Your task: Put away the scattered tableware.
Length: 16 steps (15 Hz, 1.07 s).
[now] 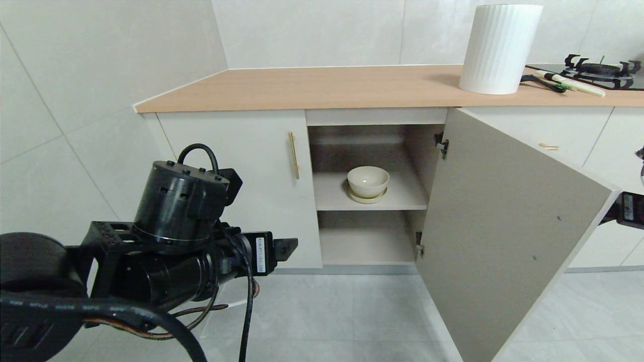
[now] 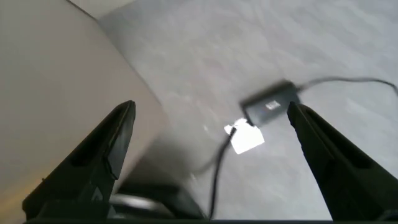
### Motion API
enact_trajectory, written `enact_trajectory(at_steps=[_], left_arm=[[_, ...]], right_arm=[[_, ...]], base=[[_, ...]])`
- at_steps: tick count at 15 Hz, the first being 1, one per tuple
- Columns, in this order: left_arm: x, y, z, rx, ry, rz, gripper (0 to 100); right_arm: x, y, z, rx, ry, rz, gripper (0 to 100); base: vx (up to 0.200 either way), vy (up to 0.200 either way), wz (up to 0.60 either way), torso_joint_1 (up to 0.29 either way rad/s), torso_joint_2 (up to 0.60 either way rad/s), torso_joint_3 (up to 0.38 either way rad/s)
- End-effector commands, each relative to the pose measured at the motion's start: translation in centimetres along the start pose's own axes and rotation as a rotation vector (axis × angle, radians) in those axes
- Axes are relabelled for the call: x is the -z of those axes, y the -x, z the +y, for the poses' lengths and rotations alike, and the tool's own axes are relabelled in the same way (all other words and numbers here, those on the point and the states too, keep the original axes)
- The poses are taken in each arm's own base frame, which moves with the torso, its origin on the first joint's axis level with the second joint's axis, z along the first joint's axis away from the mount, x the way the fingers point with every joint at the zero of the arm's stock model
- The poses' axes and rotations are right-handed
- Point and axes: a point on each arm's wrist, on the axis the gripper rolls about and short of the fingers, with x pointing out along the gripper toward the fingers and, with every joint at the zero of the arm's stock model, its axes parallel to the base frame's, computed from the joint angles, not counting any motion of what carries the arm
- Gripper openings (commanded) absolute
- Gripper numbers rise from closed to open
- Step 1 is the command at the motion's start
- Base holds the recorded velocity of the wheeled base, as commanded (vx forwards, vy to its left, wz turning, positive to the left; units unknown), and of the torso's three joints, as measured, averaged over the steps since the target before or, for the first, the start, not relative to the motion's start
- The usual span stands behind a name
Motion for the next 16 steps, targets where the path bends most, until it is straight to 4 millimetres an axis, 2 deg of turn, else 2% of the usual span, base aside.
enact_trajectory(at_steps=[1,5,10,11,13,16], left_arm=[[-0.1,0.0,0.0,0.0,0.001,-0.002,100],[-0.1,0.0,0.0,0.001,0.002,-0.004,100],[-0.3,0.2,0.0,0.003,0.007,-0.014,100],[-0.4,0.2,0.0,0.003,0.008,-0.018,100],[-0.5,0.4,0.1,0.005,0.009,-0.022,100],[-0.8,0.4,0.2,0.001,0.012,-0.028,100]], right_arm=[[1.3,-2.5,1.9,-0.03,0.017,0.065,100],[1.8,-2.0,3.7,-0.129,0.017,0.084,100],[2.9,-0.7,7.3,-0.266,0.062,0.105,100],[3.3,0.1,9.3,-0.318,0.103,0.101,100],[3.6,1.4,12.1,-0.4,0.133,0.089,100],[4.4,1.6,15.8,-0.493,0.213,0.108,100]], base=[[0.0,0.0,0.0,0.0,0.0,0.0],[0.0,0.0,0.0,0.0,0.0,0.0],[0.0,0.0,0.0,0.0,0.0,0.0],[0.0,0.0,0.0,0.0,0.0,0.0],[0.0,0.0,0.0,0.0,0.0,0.0],[0.0,0.0,0.0,0.0,0.0,0.0]])
